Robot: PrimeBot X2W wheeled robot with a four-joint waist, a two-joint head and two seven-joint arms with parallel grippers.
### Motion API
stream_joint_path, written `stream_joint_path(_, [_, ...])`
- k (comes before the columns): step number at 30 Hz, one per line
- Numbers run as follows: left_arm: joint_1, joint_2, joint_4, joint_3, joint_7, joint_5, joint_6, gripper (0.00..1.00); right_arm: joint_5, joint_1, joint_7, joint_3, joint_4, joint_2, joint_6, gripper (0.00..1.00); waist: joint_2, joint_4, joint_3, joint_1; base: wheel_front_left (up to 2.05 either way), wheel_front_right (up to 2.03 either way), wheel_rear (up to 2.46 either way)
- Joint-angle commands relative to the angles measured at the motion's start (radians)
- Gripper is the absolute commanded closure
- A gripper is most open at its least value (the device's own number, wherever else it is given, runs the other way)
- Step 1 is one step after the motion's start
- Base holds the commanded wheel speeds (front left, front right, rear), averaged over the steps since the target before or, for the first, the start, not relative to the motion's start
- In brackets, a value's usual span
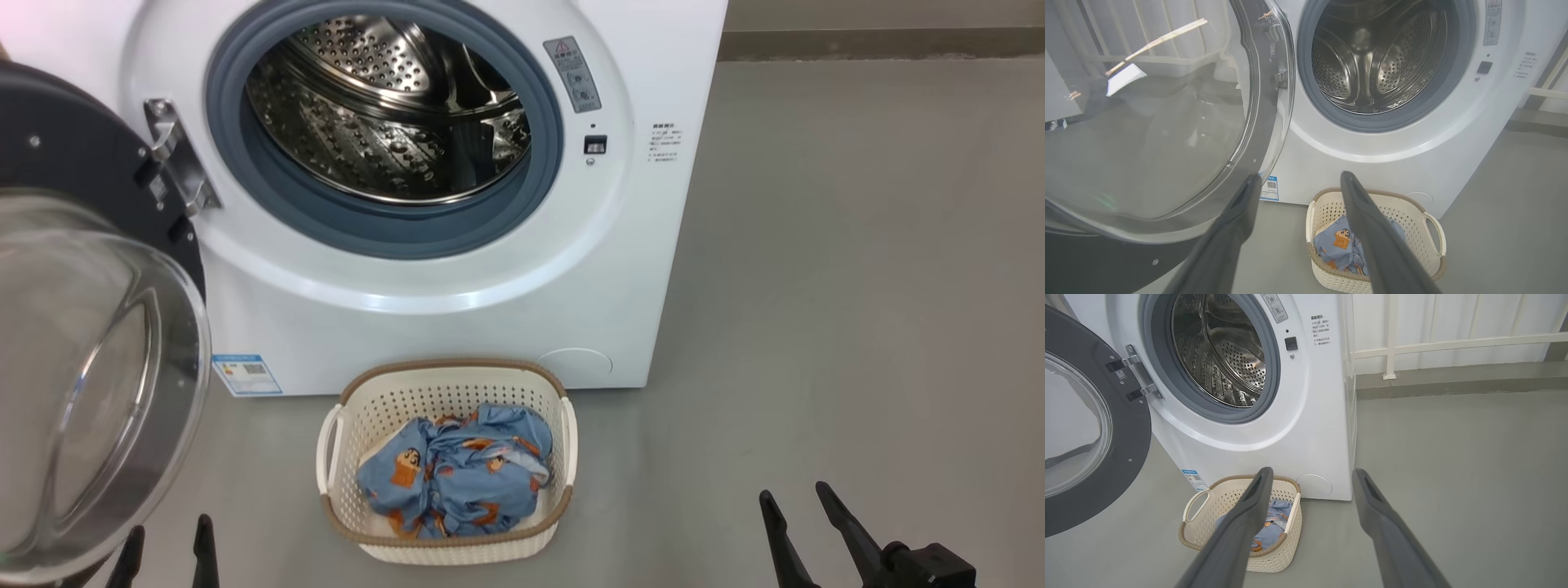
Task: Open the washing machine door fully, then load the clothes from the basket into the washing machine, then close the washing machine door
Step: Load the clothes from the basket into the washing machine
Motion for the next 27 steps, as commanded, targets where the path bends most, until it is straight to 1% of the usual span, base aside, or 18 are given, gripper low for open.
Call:
stream_joint_path(1, [-0.029,0.017,-0.018,0.038,-0.006,-0.007,-0.003,0.00,0.007,-0.024,-0.012,0.026,-0.022,-0.004,0.002,0.00,0.0000,0.000,0.001,0.0000,1.56,-1.56,0.00])
stream_joint_path(7, [-0.034,0.010,-0.025,0.062,-0.006,0.006,-0.003,0.00,0.007,-0.023,-0.012,0.024,-0.025,-0.003,0.002,0.00,0.0000,0.002,0.005,0.0000,1.68,-1.68,0.00])
stream_joint_path(12, [-0.034,0.001,-0.031,0.065,-0.006,0.026,-0.003,0.00,0.005,-0.022,-0.012,0.022,-0.027,-0.002,0.002,0.00,0.0000,0.003,0.007,0.0000,1.01,-1.01,0.00])
stream_joint_path(16, [-0.033,-0.004,-0.032,0.059,-0.006,0.026,-0.003,0.00,0.004,-0.022,-0.012,0.022,-0.026,-0.002,0.002,0.00,0.0000,0.005,0.008,0.0000,0.39,-0.39,0.00])
stream_joint_path(27, [-0.030,0.001,-0.049,0.048,-0.006,0.017,-0.003,0.00,0.002,-0.025,-0.012,0.025,-0.026,-0.001,0.002,0.00,0.0000,0.003,0.019,0.0000,0.00,0.00,0.00])
